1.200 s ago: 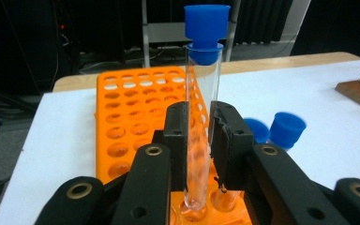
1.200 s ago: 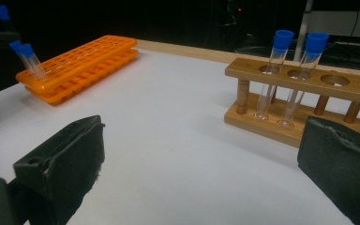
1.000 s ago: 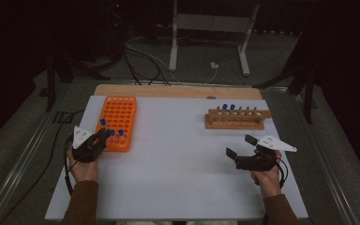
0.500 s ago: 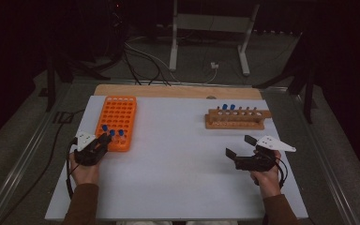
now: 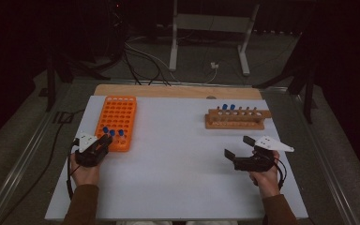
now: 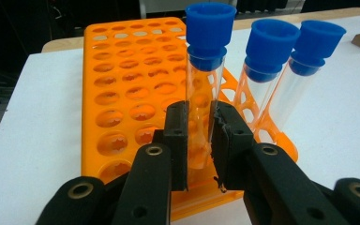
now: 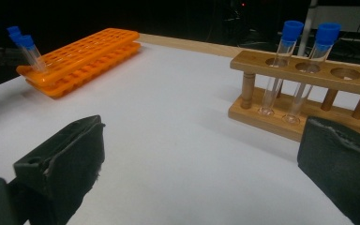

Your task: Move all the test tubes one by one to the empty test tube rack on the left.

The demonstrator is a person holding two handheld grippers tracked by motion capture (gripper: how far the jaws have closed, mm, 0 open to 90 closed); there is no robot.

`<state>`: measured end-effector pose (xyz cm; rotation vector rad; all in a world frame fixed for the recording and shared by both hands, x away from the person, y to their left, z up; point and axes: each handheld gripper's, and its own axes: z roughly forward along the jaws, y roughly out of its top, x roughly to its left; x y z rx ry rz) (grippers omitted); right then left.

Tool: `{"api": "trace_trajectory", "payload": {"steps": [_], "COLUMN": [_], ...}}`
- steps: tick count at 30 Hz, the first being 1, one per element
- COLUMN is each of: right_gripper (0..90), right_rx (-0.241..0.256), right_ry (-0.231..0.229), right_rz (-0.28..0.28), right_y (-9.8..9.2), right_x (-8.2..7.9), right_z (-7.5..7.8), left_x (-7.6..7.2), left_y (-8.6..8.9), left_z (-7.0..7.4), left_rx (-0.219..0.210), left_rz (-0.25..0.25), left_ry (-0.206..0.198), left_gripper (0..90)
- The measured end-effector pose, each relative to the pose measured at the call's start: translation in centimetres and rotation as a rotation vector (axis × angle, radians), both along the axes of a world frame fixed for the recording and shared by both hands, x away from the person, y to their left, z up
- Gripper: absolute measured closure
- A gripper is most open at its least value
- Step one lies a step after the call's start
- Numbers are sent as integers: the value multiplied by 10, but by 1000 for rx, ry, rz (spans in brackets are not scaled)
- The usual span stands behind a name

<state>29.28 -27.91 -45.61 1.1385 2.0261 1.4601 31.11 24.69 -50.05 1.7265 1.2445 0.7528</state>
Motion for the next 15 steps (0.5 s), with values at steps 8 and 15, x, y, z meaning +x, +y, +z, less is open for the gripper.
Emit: {"api": "trace_trajectory", "payload": {"steps": [8,15], "right_gripper": [9,9], "right_rx": [0,-3], "right_ry": [1,3], "right_rz": [1,2], "right_y": [0,0], "right_x": [0,0], "right_z": [0,-1], "left_x": [0,0], "left_y": [-1,-3], "left_z": [-3,-5], "left_rx": [16,38], "left_rz": [-3,-3], "left_ry": [16,22], "left_gripper": [781,781]}}
